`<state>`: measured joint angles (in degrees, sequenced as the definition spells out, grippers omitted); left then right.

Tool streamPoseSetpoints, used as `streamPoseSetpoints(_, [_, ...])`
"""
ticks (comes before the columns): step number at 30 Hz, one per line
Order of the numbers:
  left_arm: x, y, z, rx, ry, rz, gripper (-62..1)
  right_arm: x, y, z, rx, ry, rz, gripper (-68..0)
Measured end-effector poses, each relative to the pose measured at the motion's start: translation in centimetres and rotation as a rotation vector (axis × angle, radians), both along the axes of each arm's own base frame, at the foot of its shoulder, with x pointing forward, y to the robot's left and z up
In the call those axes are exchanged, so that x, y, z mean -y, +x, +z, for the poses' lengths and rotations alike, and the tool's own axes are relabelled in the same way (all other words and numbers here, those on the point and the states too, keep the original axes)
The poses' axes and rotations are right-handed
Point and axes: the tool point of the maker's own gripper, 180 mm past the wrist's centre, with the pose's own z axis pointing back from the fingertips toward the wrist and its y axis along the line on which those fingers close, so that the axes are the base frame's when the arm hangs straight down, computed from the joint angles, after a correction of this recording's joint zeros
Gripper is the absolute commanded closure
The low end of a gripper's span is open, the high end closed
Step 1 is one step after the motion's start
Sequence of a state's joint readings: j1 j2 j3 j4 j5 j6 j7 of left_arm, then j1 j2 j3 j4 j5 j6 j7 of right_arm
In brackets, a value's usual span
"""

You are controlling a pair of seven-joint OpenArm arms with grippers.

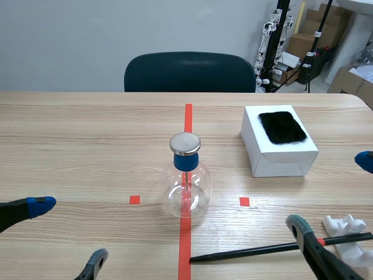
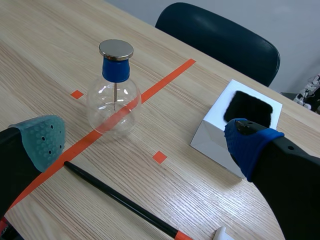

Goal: Do the electroscope experiment. return to the home posture

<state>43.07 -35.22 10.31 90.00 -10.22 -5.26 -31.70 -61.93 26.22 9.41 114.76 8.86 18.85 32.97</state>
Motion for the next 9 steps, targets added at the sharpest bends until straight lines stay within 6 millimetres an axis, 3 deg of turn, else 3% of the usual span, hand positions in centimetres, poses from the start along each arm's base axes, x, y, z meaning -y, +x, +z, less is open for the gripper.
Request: streamPoseSetpoints(9, [-1.1,1.0,1.2,0.055,-0.008,0.038,-62.3,0.0,0.0,0.0,0.001,0.001,0.0,-67.9])
